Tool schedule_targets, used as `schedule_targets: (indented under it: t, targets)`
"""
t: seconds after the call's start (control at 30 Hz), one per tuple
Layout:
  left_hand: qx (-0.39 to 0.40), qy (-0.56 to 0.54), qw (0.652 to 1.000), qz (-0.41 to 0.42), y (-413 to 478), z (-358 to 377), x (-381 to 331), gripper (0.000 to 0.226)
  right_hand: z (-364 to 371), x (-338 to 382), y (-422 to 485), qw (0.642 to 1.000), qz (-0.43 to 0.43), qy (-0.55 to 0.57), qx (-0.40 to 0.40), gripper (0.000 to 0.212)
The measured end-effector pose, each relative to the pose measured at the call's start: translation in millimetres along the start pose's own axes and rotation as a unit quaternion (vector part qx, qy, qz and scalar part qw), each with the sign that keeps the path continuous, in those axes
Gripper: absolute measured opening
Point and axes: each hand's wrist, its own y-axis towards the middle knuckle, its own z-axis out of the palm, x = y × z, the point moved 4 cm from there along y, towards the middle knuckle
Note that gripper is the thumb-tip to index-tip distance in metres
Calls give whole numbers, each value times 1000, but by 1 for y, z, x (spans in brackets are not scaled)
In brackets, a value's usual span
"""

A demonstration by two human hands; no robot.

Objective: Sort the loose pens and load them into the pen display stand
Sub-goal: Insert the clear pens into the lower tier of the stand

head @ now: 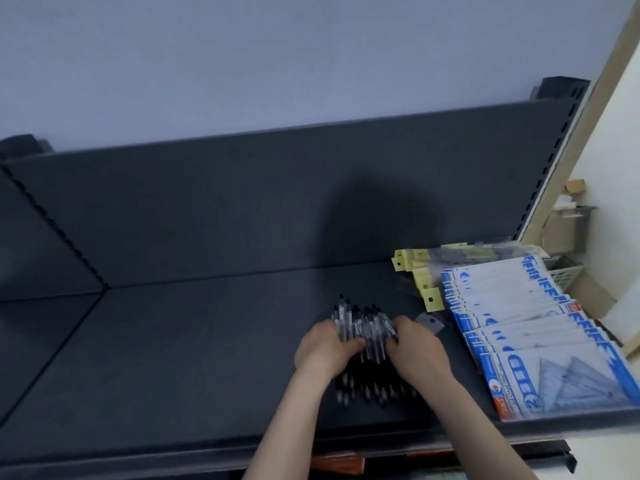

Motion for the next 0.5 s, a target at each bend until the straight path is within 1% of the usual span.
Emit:
schedule_targets:
  t: [0.07, 0.2, 0.27, 0.33, 0.37, 0.5]
  targets:
    - [-3, 11, 1000, 9, 1, 1, 1, 31, 0, -1, -1, 1000, -6, 8, -1, 9]
    - [-46, 40, 998, 1, -1, -3, 3, 34, -3, -7, 1, 998, 1, 57, 7, 10]
    - [-48, -4, 999, 8, -2, -4, 7, 37, -4, -9, 1, 997, 4, 81, 10, 16]
    - [-52, -65, 996, 11, -4, -7, 11, 39, -5, -10, 0, 994, 5, 106, 13, 15]
    - [-58, -78, 995, 10, -4, -10, 12, 40, -6, -12, -1, 992, 5, 124, 13, 14]
    - [-79, -73, 994, -1, -7, -17, 16, 43, -16, -10, -4, 984, -9, 176, -2, 15]
